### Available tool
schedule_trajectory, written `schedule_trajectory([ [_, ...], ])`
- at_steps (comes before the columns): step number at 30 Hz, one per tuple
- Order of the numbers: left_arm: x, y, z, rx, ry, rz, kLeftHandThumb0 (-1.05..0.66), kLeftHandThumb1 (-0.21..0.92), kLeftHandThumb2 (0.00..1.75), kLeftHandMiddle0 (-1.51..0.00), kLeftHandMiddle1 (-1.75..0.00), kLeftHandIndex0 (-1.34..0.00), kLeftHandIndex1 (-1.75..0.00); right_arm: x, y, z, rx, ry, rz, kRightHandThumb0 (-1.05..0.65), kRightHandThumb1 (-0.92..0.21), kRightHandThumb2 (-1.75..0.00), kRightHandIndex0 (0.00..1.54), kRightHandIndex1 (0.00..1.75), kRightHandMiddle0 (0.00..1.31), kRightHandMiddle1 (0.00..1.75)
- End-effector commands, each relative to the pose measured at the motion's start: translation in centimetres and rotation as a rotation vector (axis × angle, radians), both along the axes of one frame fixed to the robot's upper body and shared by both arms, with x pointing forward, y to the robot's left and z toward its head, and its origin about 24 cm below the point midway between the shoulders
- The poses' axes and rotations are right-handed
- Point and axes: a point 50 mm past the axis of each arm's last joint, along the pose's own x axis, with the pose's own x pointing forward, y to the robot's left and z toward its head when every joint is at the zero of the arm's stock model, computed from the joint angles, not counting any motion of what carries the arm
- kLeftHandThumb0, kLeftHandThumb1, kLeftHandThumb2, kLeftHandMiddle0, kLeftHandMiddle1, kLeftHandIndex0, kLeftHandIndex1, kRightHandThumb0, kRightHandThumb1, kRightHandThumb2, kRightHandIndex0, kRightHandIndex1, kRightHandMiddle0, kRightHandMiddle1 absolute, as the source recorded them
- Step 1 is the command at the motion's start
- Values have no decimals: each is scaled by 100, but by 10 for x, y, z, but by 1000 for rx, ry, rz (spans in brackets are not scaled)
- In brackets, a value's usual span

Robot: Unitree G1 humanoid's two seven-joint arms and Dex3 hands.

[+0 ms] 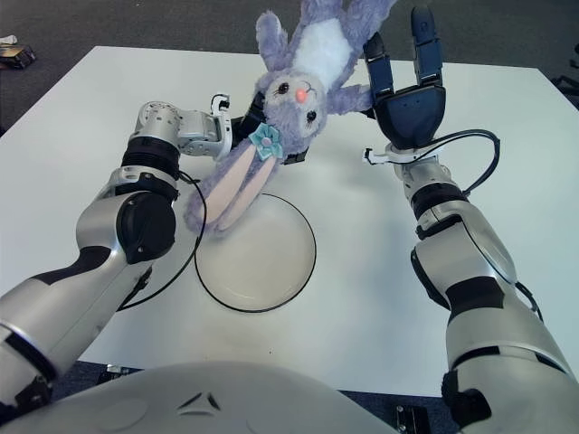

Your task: Put the doll into the plate.

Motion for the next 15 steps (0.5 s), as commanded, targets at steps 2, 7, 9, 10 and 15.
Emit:
schedule_trajectory([
  [2,1,-1,-4,19,16,44,-1,-7,175,-92,-175,-68,-170,-1,-3,0,50,-1,8,-79,-83,-34,3,2,0,45],
  [7,4,-1,-7,43,38,110,-30,40,120,-108,-175,-49,-173,-4,-5,-16,184,118,14,-80,-82,-36,6,3,0,48],
  [9,5,-1,-8,45,44,129,-36,52,105,-112,-175,-43,-174,-6,-5,-20,204,135,24,-80,-82,-37,6,3,0,49],
  [10,6,-1,-8,45,46,139,-37,54,103,-112,-175,-42,-174,-7,-5,-22,209,138,36,-80,-82,-37,6,3,0,48],
  [15,7,-2,-10,49,47,165,-39,61,94,-113,-175,-39,-175,-9,-4,-23,225,146,72,-77,-77,-43,6,3,0,42],
])
